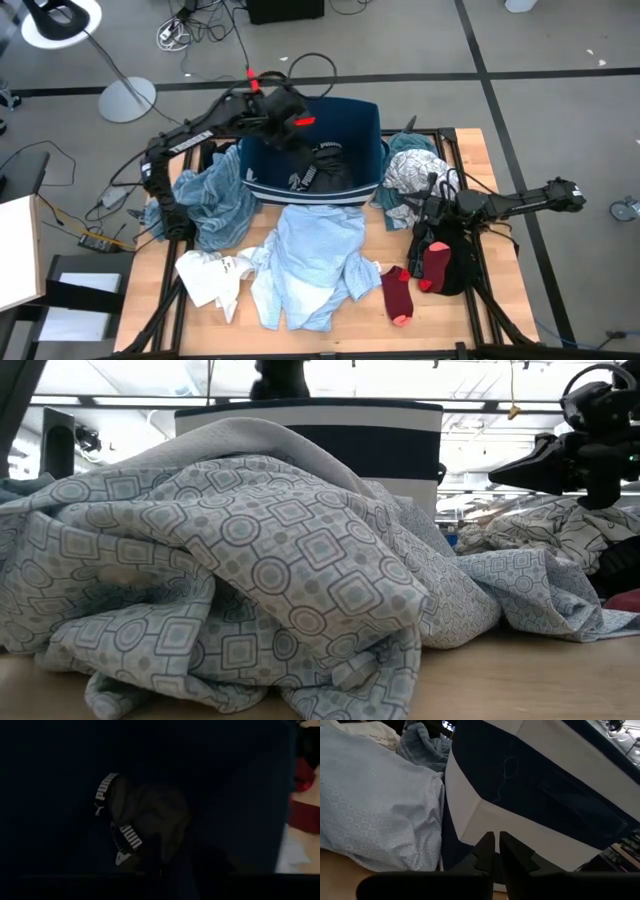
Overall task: Sort clothes
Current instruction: Put the blue shirt into the bin
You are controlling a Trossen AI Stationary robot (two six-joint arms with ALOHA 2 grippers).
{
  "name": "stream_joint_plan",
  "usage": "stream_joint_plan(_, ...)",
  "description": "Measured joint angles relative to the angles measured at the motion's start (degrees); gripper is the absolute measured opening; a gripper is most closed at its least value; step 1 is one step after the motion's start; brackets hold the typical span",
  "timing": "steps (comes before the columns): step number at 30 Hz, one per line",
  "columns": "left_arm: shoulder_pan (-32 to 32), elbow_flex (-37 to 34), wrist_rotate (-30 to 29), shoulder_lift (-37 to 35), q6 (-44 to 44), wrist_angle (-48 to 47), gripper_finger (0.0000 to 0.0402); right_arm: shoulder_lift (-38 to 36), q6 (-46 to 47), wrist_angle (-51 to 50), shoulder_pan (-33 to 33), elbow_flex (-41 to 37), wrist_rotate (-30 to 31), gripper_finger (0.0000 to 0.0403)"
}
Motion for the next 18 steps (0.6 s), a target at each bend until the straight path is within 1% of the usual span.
stream_joint_plan(7,-3.62,0.0,-0.95,-5.51,2.64,-0.6,0.0104,-0.02,-0.47,0.17,-0.12,0.0,0.54,0.0027)
stream_joint_plan(12,-6.4,-1.04,-1.81,-10.01,2.69,-0.68,0.0104,-0.02,-0.48,0.24,-0.12,0.0,0.52,0.0027)
stream_joint_plan(15,-8.65,-3.94,-3.97,-13.62,1.38,-0.47,0.0104,-0.02,-0.49,0.37,-0.12,0.0,0.35,0.0027)
stream_joint_plan(18,-11.1,-9.21,-7.72,-17.59,-0.83,0.0,0.0104,-0.01,-0.49,0.41,-0.12,0.0,0.33,0.0027)
